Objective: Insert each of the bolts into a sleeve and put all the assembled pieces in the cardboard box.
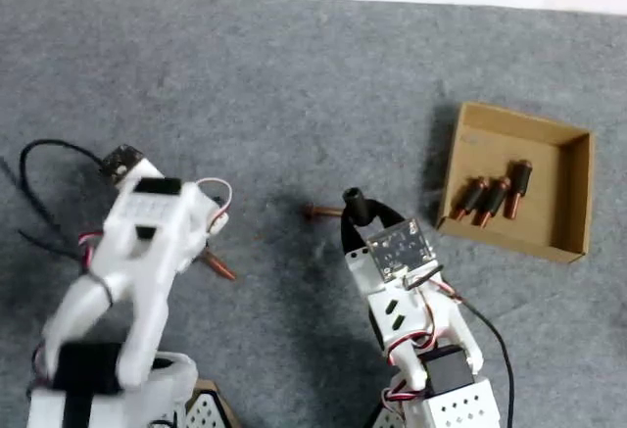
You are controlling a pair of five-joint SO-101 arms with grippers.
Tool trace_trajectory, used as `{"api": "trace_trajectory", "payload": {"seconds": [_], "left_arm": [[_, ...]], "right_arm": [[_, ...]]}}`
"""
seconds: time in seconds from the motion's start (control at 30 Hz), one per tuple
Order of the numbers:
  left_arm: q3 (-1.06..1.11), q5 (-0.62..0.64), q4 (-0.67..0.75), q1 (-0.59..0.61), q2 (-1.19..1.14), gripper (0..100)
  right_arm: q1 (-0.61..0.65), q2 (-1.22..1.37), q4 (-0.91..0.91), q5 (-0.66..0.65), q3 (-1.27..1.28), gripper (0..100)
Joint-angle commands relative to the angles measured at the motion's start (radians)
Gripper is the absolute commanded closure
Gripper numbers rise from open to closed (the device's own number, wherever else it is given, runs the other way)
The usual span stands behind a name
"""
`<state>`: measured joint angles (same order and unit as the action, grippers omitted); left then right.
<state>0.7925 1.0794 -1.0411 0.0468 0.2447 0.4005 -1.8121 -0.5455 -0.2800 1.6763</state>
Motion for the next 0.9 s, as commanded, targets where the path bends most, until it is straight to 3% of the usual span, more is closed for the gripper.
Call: {"api": "trace_trajectory", "payload": {"seconds": [0.0,0.23,0.33,0.43,0.6,0.73,0.87], "left_arm": [[0.127,-0.025,0.066,-0.044,0.308,100],[0.450,-0.028,0.313,-0.041,0.823,99],[0.598,-0.144,0.405,-0.041,1.041,99],[0.723,-0.232,0.453,-0.047,1.254,99],[0.875,-0.232,0.459,-0.047,1.596,99],[0.848,-0.229,0.463,-0.050,1.547,99],[0.843,-0.229,0.488,-0.148,1.552,99]], "right_arm": [[-0.002,-0.015,-0.001,0.005,0.096,99.4],[0.082,-0.015,-0.041,0.005,0.097,99.4],[0.099,-0.015,-0.044,0.003,0.097,99.4],[0.136,-0.015,-0.048,-0.008,0.097,99.4],[0.240,-0.015,-0.110,-0.158,0.097,99.4],[0.255,-0.015,-0.114,-0.158,0.097,99.4],[0.255,-0.015,-0.114,-0.161,0.097,99.4]]}}
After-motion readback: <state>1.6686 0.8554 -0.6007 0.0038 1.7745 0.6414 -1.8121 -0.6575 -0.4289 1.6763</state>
